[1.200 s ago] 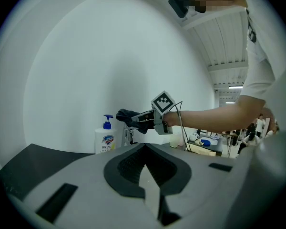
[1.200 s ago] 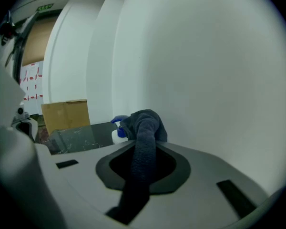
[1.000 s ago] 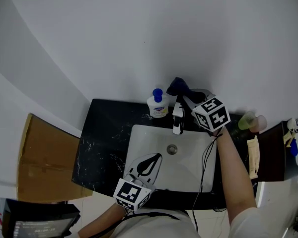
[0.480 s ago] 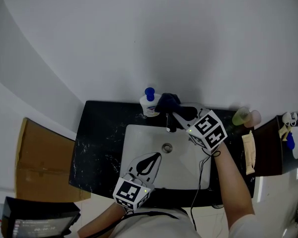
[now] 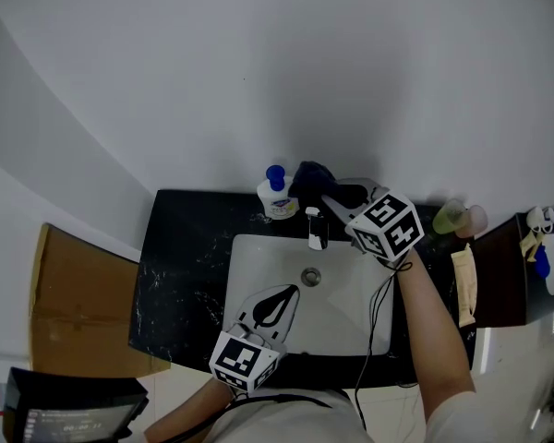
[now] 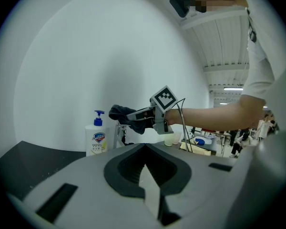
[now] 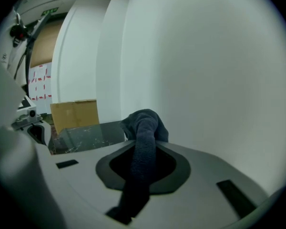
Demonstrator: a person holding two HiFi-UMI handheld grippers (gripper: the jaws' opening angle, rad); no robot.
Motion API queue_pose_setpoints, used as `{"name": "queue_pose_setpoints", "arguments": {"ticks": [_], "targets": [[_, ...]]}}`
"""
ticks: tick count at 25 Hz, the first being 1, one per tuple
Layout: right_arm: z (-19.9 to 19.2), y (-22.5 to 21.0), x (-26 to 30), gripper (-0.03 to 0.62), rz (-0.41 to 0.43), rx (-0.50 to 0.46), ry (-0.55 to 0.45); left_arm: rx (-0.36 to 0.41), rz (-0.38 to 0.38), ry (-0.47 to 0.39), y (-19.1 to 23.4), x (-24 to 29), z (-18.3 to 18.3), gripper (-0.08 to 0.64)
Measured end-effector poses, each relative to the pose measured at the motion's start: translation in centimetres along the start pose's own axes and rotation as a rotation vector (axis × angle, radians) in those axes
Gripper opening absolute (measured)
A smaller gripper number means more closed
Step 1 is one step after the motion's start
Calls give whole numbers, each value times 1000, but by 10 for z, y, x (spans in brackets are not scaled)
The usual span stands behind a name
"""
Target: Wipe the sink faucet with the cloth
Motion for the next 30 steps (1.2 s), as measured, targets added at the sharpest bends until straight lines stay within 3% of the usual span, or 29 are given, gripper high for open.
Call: {"name": "queue_pose_setpoints", "arguments": {"ticks": [6,10,13,23,30], "targets": [[4,-38,13,60,-80,43,-14,-4,31,7,11,-5,-2,2],[4,-43,14,60,-110,72,-28,-5,37,13,10,-9,-4,2],[3,-36,10,57,-142,35,-13,-6,31,8,5,-12,-4,2],[-4,26,-11,55,-35,-62,27,-2,-11,3,-8,-13,-7,2],[-1,10,-5,57,-28,13,-4,13,-17,2,-7,-11,-5,2]]}}
Point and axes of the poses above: the fingertips, and each gripper's own axes: x forward along the fingers, y to its left, z out of its top, the point moved 2 cm from there along -x, backward along the fingers, and after that the axes turned 1 degree about x, right-handed, at the moved point
